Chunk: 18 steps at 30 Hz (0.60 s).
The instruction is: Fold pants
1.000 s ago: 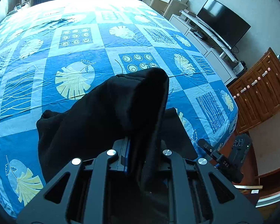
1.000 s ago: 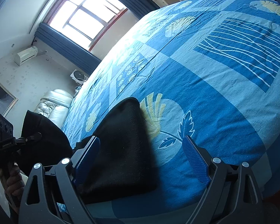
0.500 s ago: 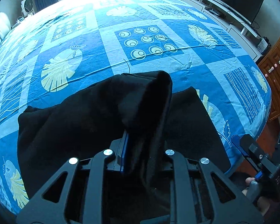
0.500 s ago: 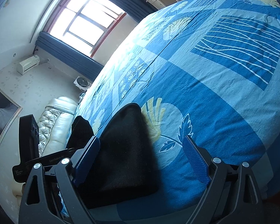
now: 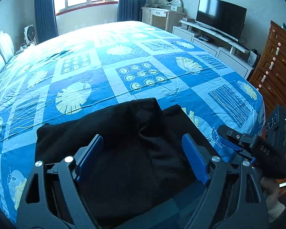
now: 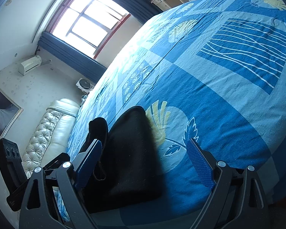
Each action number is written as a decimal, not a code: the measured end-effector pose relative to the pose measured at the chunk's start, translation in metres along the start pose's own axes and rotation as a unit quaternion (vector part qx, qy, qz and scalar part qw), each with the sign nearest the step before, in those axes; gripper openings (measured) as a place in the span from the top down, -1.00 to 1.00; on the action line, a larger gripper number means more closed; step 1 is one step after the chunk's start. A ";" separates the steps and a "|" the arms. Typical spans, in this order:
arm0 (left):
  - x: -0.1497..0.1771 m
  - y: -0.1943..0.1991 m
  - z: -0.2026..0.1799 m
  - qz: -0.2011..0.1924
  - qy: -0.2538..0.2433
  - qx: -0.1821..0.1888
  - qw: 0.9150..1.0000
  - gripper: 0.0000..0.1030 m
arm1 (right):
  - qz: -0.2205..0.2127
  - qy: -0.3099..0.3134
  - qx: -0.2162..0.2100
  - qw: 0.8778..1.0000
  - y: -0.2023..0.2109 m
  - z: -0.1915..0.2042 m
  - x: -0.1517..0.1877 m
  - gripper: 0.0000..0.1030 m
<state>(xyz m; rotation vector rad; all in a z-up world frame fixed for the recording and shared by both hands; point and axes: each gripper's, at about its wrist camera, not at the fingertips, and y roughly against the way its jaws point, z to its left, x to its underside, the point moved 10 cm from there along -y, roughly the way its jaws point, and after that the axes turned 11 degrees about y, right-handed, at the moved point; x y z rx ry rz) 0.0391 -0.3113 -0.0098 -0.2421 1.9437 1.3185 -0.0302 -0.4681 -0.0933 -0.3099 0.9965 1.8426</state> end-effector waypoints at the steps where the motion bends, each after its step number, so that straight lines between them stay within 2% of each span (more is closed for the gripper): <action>1: -0.001 0.009 0.008 -0.013 0.002 -0.001 1.000 -0.80 | 0.001 0.003 0.000 1.000 0.000 0.002 0.000 -0.73; 5: 0.001 0.039 0.053 -0.052 -0.001 -0.035 0.998 -0.87 | 0.011 0.027 -0.012 0.999 -0.002 0.017 0.002 -0.73; 9: 0.005 0.056 0.108 -0.081 0.008 -0.084 0.993 -0.87 | 0.052 0.044 -0.063 0.996 -0.012 0.041 0.009 -0.73; 11: 0.007 0.055 0.134 -0.083 0.024 -0.096 0.992 -0.87 | 0.087 0.037 -0.076 0.993 -0.025 0.049 0.017 -0.77; 12: 0.009 0.054 0.146 -0.081 0.030 -0.103 0.991 -0.87 | 0.093 0.041 -0.069 0.992 -0.029 0.051 0.018 -0.77; 16: 0.012 0.046 0.178 -0.076 0.062 -0.115 0.988 -0.87 | 0.085 0.053 -0.063 0.993 -0.031 0.061 0.002 -0.76; 18: 0.014 0.043 0.187 -0.068 0.085 -0.104 0.989 -0.87 | 0.076 0.065 -0.073 0.992 -0.027 0.070 -0.008 -0.76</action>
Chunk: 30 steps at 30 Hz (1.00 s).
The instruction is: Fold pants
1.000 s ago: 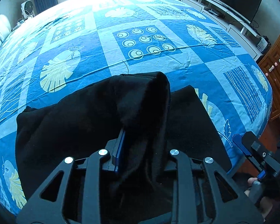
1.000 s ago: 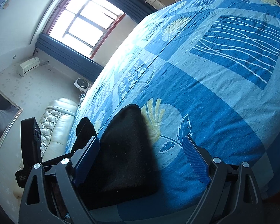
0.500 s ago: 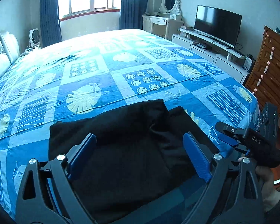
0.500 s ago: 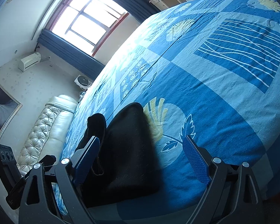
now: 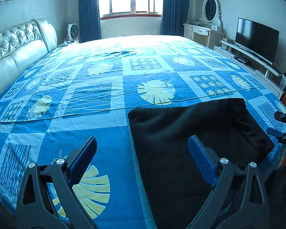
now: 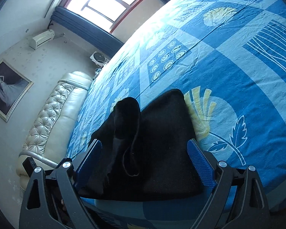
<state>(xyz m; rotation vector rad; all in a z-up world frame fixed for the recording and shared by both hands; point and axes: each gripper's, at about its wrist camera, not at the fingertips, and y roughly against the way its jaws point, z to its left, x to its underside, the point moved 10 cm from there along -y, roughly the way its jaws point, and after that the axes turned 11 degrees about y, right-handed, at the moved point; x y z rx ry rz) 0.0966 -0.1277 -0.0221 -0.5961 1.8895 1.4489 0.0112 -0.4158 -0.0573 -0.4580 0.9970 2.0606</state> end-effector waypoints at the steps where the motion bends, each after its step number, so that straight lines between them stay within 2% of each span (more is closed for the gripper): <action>1: 0.001 -0.003 0.003 0.008 0.013 0.005 1.000 -0.87 | -0.002 0.009 0.004 1.000 0.001 0.003 -0.004 -0.76; 4: 0.008 -0.012 0.011 0.035 0.040 0.015 0.998 -0.87 | 0.020 0.015 -0.018 1.000 -0.009 0.011 -0.006 -0.76; 6: 0.012 -0.017 0.017 0.053 0.046 0.015 0.997 -0.87 | 0.058 0.011 -0.044 0.997 -0.025 0.019 0.003 -0.76; 10: 0.024 -0.023 0.032 0.090 0.065 0.020 0.994 -0.87 | 0.123 0.033 -0.051 0.991 -0.056 0.029 0.026 -0.76; 16: 0.041 -0.025 0.060 0.112 0.097 0.013 0.989 -0.87 | 0.137 0.053 -0.045 0.988 -0.067 0.045 0.034 -0.70; 18: 0.043 -0.026 0.065 0.115 0.099 0.009 0.988 -0.87 | 0.163 0.052 -0.051 0.984 -0.075 0.053 0.040 -0.32; 19: 0.044 -0.026 0.066 0.116 0.101 0.008 0.988 -0.87 | 0.180 0.049 -0.047 0.981 -0.080 0.053 0.046 0.03; 21: 0.043 -0.026 0.066 0.119 0.109 0.012 0.987 -0.87 | 0.201 0.046 -0.019 0.978 -0.087 0.044 0.055 0.38; 25: 0.041 -0.023 0.062 0.119 0.112 0.022 0.986 -0.87 | 0.189 0.035 -0.030 0.981 -0.079 0.044 0.049 0.65; 30: 0.037 -0.019 0.056 0.115 0.101 0.029 0.988 -0.87 | 0.162 0.062 -0.040 0.984 -0.055 0.059 0.026 0.69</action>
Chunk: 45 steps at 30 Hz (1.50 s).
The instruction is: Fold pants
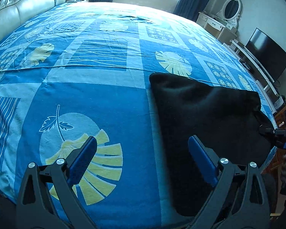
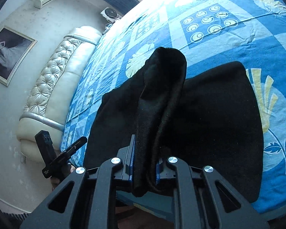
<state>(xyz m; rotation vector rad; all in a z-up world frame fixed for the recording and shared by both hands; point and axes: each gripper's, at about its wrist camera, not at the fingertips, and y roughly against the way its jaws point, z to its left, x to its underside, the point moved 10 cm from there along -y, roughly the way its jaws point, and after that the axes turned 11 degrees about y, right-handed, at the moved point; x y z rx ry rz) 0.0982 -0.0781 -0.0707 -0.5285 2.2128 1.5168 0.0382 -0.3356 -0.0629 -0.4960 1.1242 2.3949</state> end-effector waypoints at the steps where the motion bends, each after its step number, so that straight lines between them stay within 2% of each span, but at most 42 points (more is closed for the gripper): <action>1: 0.001 0.001 -0.002 0.002 0.001 0.004 1.000 -0.87 | -0.004 0.006 0.004 1.000 0.007 0.000 -0.002 0.69; 7: 0.008 0.002 -0.019 0.019 0.009 0.033 0.999 -0.87 | -0.028 -0.001 0.030 0.999 0.035 -0.026 -0.002 0.71; 11: 0.014 0.000 -0.029 0.023 -0.004 0.036 0.999 -0.87 | -0.017 -0.028 0.061 0.998 0.033 -0.061 0.015 0.71; 14: 0.021 -0.006 -0.033 0.028 -0.019 0.030 0.999 -0.87 | -0.013 -0.054 0.053 0.997 0.023 -0.081 0.027 0.71; 20: 0.028 -0.013 -0.032 0.028 -0.030 0.020 0.999 -0.87 | -0.024 -0.063 0.037 0.997 0.021 -0.085 0.030 0.71; 39: 0.028 -0.016 -0.024 0.050 0.004 0.035 0.998 -0.87 | -0.038 -0.084 0.003 0.996 0.035 -0.105 0.036 0.69; 45: 0.024 -0.012 -0.018 0.049 0.008 0.036 0.998 -0.87 | -0.040 -0.089 -0.005 0.995 0.045 -0.113 0.037 0.53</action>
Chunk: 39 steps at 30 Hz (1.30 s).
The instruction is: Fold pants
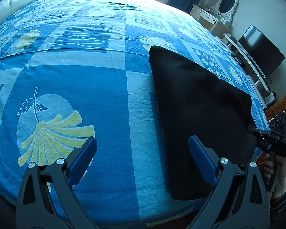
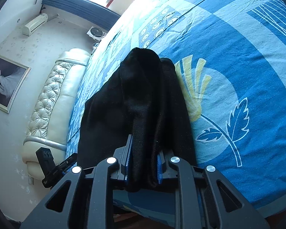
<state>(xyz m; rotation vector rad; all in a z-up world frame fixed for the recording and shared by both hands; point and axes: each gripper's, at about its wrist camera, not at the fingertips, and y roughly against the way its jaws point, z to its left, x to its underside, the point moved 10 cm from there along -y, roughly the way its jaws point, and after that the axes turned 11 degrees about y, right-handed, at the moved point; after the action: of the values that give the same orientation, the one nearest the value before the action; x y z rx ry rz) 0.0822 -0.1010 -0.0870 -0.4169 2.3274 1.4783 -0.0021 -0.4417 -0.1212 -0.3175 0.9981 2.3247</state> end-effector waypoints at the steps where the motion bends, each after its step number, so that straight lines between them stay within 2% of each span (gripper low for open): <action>1: -0.001 0.001 0.001 0.000 0.002 0.003 1.000 -0.87 | 0.000 0.000 0.002 1.000 0.003 -0.002 0.000 0.51; 4: -0.004 0.001 0.007 0.005 0.017 0.016 1.000 -0.87 | -0.003 -0.011 0.002 1.000 0.017 -0.009 -0.002 0.37; 6: -0.004 0.001 0.010 0.011 0.029 0.030 0.999 -0.87 | -0.004 -0.015 -0.011 1.000 0.025 -0.008 -0.002 0.14; 7: -0.004 0.000 0.010 0.015 0.032 0.036 0.999 -0.87 | -0.005 -0.012 -0.013 1.000 0.028 -0.006 -0.003 -0.07; 8: -0.004 0.000 0.010 0.018 0.034 0.042 0.998 -0.87 | -0.009 -0.007 0.001 1.000 0.032 -0.007 -0.005 -0.40; 9: -0.004 -0.001 0.010 0.021 0.035 0.048 0.998 -0.87 | -0.013 -0.002 0.035 0.999 0.035 -0.012 -0.007 -0.56; 10: -0.003 -0.002 0.010 0.026 0.036 0.055 0.998 -0.87 | -0.015 0.004 0.058 0.998 0.038 -0.017 -0.008 -0.62; 16: 0.012 -0.014 -0.006 0.083 0.061 0.126 0.987 -0.87 | 0.012 -0.029 0.001 0.999 0.020 -0.023 0.005 -0.62; 20: 0.020 -0.022 -0.021 0.094 0.049 0.147 0.983 -0.87 | 0.023 -0.021 -0.039 0.999 0.009 -0.008 0.010 -0.62; 24: 0.022 -0.028 -0.035 0.102 0.046 0.171 0.979 -0.87 | 0.023 0.005 -0.028 0.999 0.001 -0.005 0.013 -0.57; 25: 0.022 -0.030 -0.038 0.106 0.050 0.178 0.977 -0.87 | 0.024 0.010 -0.025 0.999 -0.001 -0.003 0.014 -0.50; 26: 0.023 -0.032 -0.042 0.109 0.053 0.183 0.976 -0.87 | 0.029 0.014 -0.023 0.999 -0.003 -0.001 0.015 -0.35; 28: 0.027 -0.034 -0.052 0.116 0.053 0.194 0.973 -0.68 | 0.033 0.018 -0.011 0.999 -0.005 -0.003 0.017 -0.20; 29: 0.031 -0.038 -0.057 0.131 0.051 0.202 0.969 -0.36 | 0.031 0.017 -0.009 0.999 -0.005 -0.004 0.017 -0.15; 33: 0.032 -0.043 -0.062 0.137 0.040 0.172 0.975 -0.06 | 0.023 0.016 -0.007 1.000 -0.006 0.000 0.018 -0.06; 36: 0.029 -0.038 -0.061 0.136 0.044 0.164 0.976 0.13 | 0.017 0.017 -0.009 1.000 -0.007 0.007 0.018 -0.03; 39: 0.026 -0.033 -0.059 0.130 0.036 0.151 0.979 0.19 | 0.016 0.021 -0.009 1.000 -0.010 0.013 0.016 -0.01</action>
<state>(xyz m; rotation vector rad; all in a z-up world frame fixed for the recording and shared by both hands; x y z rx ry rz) 0.0648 -0.1695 -0.1021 -0.0891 2.6912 1.1990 -0.0085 -0.4198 -0.1246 -0.3627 1.0106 2.3650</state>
